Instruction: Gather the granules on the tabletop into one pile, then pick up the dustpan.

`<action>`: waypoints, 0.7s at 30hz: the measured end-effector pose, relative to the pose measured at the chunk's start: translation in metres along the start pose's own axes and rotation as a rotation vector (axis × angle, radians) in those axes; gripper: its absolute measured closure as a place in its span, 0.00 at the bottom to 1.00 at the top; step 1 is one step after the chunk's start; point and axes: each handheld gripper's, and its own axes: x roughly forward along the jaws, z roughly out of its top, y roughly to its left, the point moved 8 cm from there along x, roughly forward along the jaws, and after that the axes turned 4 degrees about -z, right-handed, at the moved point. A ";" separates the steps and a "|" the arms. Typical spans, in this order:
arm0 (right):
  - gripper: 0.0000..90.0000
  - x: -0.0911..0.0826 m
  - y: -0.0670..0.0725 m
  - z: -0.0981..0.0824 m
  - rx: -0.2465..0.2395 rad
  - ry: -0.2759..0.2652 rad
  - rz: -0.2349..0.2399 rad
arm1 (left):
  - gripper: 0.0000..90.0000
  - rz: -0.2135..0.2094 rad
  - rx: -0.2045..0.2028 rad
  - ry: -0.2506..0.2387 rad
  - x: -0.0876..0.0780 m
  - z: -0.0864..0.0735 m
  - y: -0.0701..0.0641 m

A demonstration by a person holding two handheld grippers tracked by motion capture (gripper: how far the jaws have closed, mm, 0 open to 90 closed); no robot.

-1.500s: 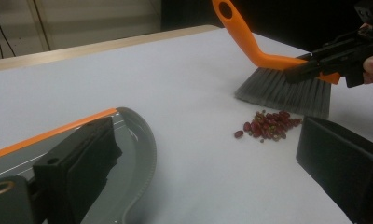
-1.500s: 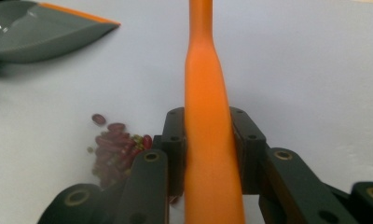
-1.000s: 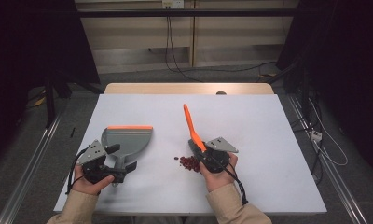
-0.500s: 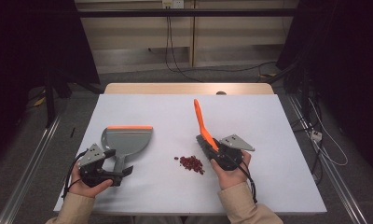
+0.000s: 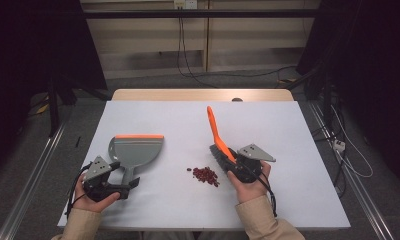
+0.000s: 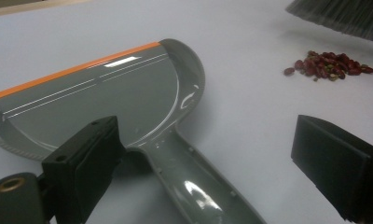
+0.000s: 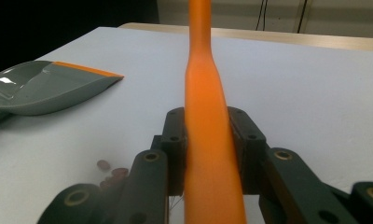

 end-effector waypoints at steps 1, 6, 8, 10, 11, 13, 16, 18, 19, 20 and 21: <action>0.79 0.000 0.000 0.000 0.000 -0.002 -0.001 | 0.09 0.009 -0.003 0.002 -0.001 0.000 0.002; 0.79 0.000 0.000 0.001 -0.006 -0.009 0.001 | 0.09 0.055 -0.032 0.022 0.000 -0.005 0.009; 0.79 0.000 0.000 0.001 -0.008 -0.008 0.003 | 0.09 0.074 -0.033 0.040 0.001 -0.008 0.011; 0.79 0.000 0.001 0.002 -0.004 -0.013 0.006 | 0.11 0.090 -0.043 0.046 0.002 -0.011 0.013; 0.79 0.000 0.001 0.002 -0.004 -0.013 0.008 | 0.13 0.099 -0.047 0.060 0.002 -0.012 0.014; 0.79 -0.001 0.001 0.002 0.000 -0.016 0.006 | 0.16 0.119 -0.061 0.070 0.001 -0.015 0.017; 0.79 -0.002 -0.002 0.003 0.003 -0.020 0.003 | 0.20 0.122 -0.083 0.081 -0.001 -0.016 0.019; 0.79 -0.003 -0.003 0.003 0.003 -0.020 -0.003 | 0.27 0.119 -0.105 0.091 -0.003 -0.017 0.021; 0.79 -0.004 -0.004 0.003 0.004 -0.020 -0.003 | 0.29 0.122 -0.115 0.089 -0.004 -0.017 0.023; 0.79 -0.004 -0.004 0.003 0.006 -0.021 -0.002 | 0.32 0.116 -0.121 0.095 -0.004 -0.017 0.024; 0.79 -0.004 -0.005 0.004 0.007 -0.025 -0.002 | 0.37 0.109 -0.133 0.098 -0.004 -0.017 0.026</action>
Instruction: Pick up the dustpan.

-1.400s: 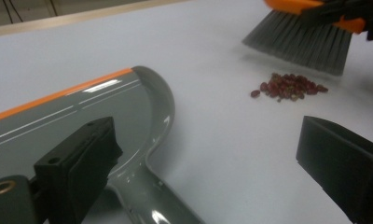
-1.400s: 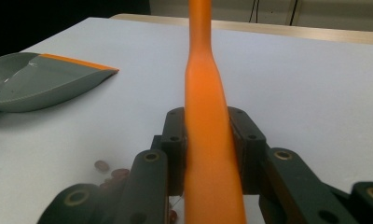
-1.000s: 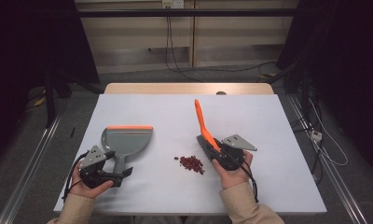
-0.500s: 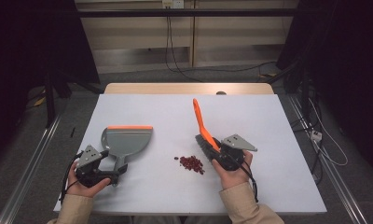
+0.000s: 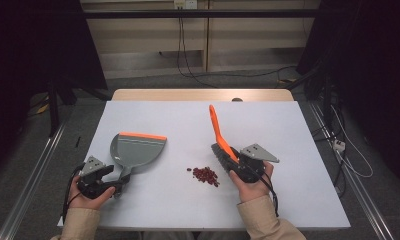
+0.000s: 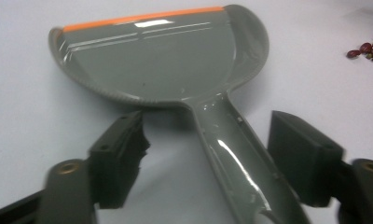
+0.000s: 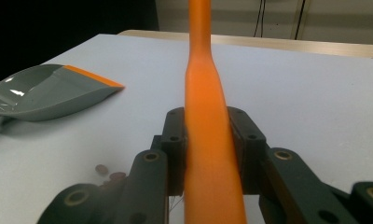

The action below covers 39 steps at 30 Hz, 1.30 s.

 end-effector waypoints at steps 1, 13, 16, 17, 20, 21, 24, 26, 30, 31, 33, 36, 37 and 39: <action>0.79 0.000 0.000 0.000 0.000 0.002 -0.001 | 0.40 -0.004 -0.007 0.006 0.001 0.001 0.001; 0.79 0.000 0.001 0.000 -0.007 0.005 0.003 | 0.69 0.008 -0.041 0.151 0.030 0.004 0.009; 0.79 0.000 -0.001 -0.001 -0.003 0.007 0.001 | 0.70 0.015 -0.027 0.154 0.029 0.005 0.011; 0.79 -0.001 -0.001 -0.002 -0.001 0.008 0.001 | 0.70 0.018 -0.022 0.147 0.028 0.006 0.011; 0.79 -0.002 -0.003 0.000 0.000 -0.004 0.003 | 0.70 0.013 -0.012 0.140 0.025 0.008 0.011; 0.79 -0.002 -0.003 0.000 0.000 -0.005 0.003 | 0.71 0.007 -0.014 0.141 0.024 0.008 0.011; 0.79 -0.003 -0.004 0.001 0.005 -0.006 0.003 | 0.71 0.022 0.019 0.138 0.019 0.009 0.012; 0.79 -0.003 -0.005 0.001 0.005 -0.008 0.003 | 0.71 0.008 0.023 0.122 0.015 0.010 0.012; 0.79 -0.002 -0.005 0.000 0.008 -0.004 0.005 | 0.71 -0.026 0.040 0.108 0.005 0.013 0.010; 0.79 -0.002 -0.005 0.000 0.008 -0.003 0.006 | 0.71 -0.038 0.043 0.107 0.002 0.014 0.009; 0.79 -0.001 -0.005 0.001 0.004 -0.004 0.004 | 0.71 -0.065 0.059 0.098 -0.004 0.014 0.006; 0.79 -0.001 -0.006 0.001 0.005 -0.001 0.008 | 0.71 -0.091 0.089 0.089 -0.012 0.015 -0.001; 0.79 -0.001 -0.006 0.001 0.004 0.002 0.008 | 0.71 -0.099 0.096 0.085 -0.014 0.016 -0.004; 0.79 0.000 -0.006 0.001 0.000 0.001 0.009 | 0.71 -0.126 0.113 0.084 -0.017 0.016 -0.010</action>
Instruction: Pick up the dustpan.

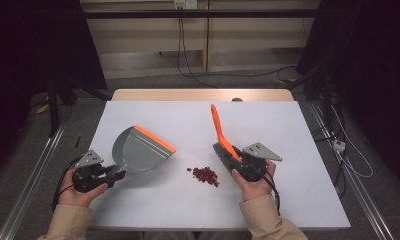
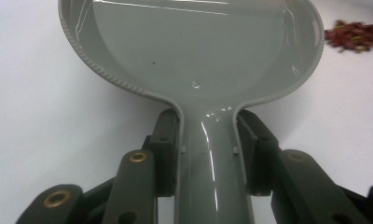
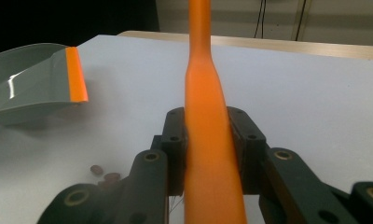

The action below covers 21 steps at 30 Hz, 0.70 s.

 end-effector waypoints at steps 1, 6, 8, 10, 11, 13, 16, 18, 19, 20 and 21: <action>0.79 0.000 0.000 0.000 -0.004 0.001 -0.002 | 0.70 -0.014 0.003 -0.005 0.000 0.000 -0.004; 0.79 0.002 0.000 0.000 -0.019 0.002 0.005 | 0.70 -0.064 0.055 0.025 0.000 -0.004 -0.021; 0.79 0.002 0.000 0.000 -0.019 0.002 0.006 | 0.70 -0.081 0.081 0.035 0.000 -0.005 -0.026; 0.79 0.002 0.000 -0.001 -0.020 0.007 0.010 | 0.70 -0.110 0.103 0.055 0.001 -0.007 -0.033; 0.79 0.003 0.001 -0.001 -0.024 0.010 0.009 | 0.70 -0.113 0.104 0.057 0.002 -0.008 -0.035; 0.79 0.003 0.002 -0.002 -0.030 0.012 0.011 | 0.70 -0.139 0.123 0.073 0.003 -0.011 -0.039; 0.79 0.004 0.002 -0.002 -0.040 0.013 0.007 | 0.70 -0.174 0.145 0.095 0.004 -0.014 -0.045; 0.79 0.004 0.003 -0.003 -0.043 0.010 0.008 | 0.70 -0.187 0.159 0.107 0.005 -0.016 -0.049; 0.79 0.005 0.003 -0.004 -0.046 0.011 0.008 | 0.70 -0.198 0.163 0.113 0.006 -0.017 -0.051; 0.79 0.006 0.004 -0.004 -0.045 0.013 0.007 | 0.70 -0.203 0.165 0.122 0.007 -0.019 -0.053; 0.79 0.007 0.004 -0.005 -0.046 0.017 0.006 | 0.70 -0.215 0.168 0.129 0.008 -0.020 -0.055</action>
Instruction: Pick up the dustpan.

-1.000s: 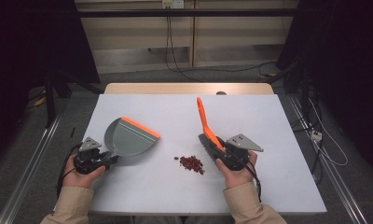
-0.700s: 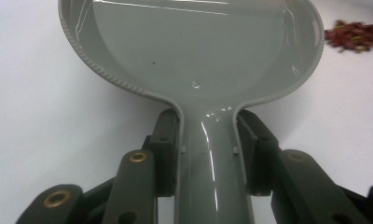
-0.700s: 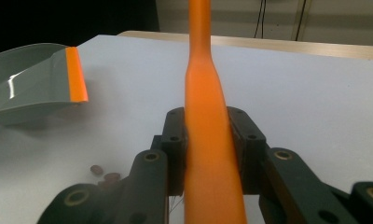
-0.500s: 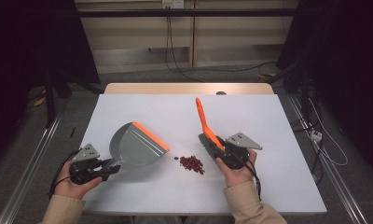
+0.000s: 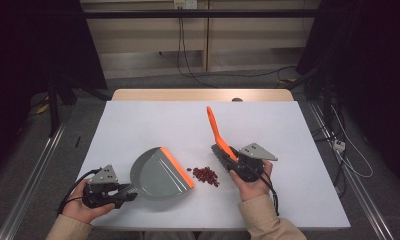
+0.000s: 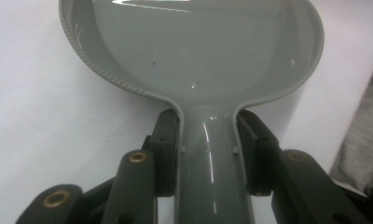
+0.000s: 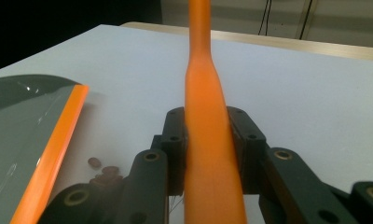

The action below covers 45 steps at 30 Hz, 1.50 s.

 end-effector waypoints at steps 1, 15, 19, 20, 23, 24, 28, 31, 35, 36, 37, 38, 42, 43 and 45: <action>0.79 0.001 0.001 0.000 -0.002 -0.001 -0.002 | 0.70 -0.010 0.009 0.011 0.001 -0.001 -0.001; 0.79 0.012 0.013 -0.011 -0.074 0.022 0.007 | 0.70 -0.083 0.047 0.047 0.016 0.000 -0.017; 0.79 0.014 0.015 -0.015 -0.092 0.027 0.006 | 0.70 -0.102 0.048 0.047 0.019 0.000 -0.018; 0.79 0.013 0.015 -0.015 -0.102 0.030 0.005 | 0.70 -0.104 0.047 0.046 0.019 0.000 -0.018; 0.78 0.013 0.015 -0.016 -0.117 0.042 0.014 | 0.70 -0.098 0.051 0.055 0.020 0.000 -0.018; 0.77 0.012 0.015 -0.017 -0.110 0.050 0.023 | 0.70 -0.115 0.051 0.055 0.021 0.000 -0.019; 0.73 0.010 0.013 -0.019 -0.130 0.077 0.018 | 0.70 -0.124 0.068 0.066 0.024 0.000 -0.021; 0.77 0.009 0.013 -0.019 -0.130 0.087 0.020 | 0.70 -0.124 0.064 0.056 0.026 0.001 -0.022; 0.79 0.008 0.012 -0.020 -0.122 0.102 0.023 | 0.70 -0.110 0.067 0.041 0.027 0.002 -0.021; 0.79 0.008 0.012 -0.020 -0.125 0.103 0.021 | 0.69 -0.114 0.062 0.039 0.027 0.002 -0.021; 0.79 0.008 0.013 -0.021 -0.127 0.101 0.023 | 0.69 -0.096 0.061 0.049 0.028 0.000 -0.020; 0.79 0.007 0.013 -0.021 -0.124 0.099 0.018 | 0.69 -0.094 0.059 0.050 0.028 0.000 -0.020; 0.79 0.006 0.017 -0.022 -0.137 0.084 0.006 | 0.66 -0.094 0.050 0.042 0.028 0.000 -0.021; 0.79 0.006 0.018 -0.023 -0.130 0.079 0.009 | 0.67 -0.094 0.050 0.041 0.028 0.001 -0.021; 0.79 0.005 0.022 -0.024 -0.141 0.069 0.001 | 0.68 -0.078 0.057 0.053 0.028 0.000 -0.021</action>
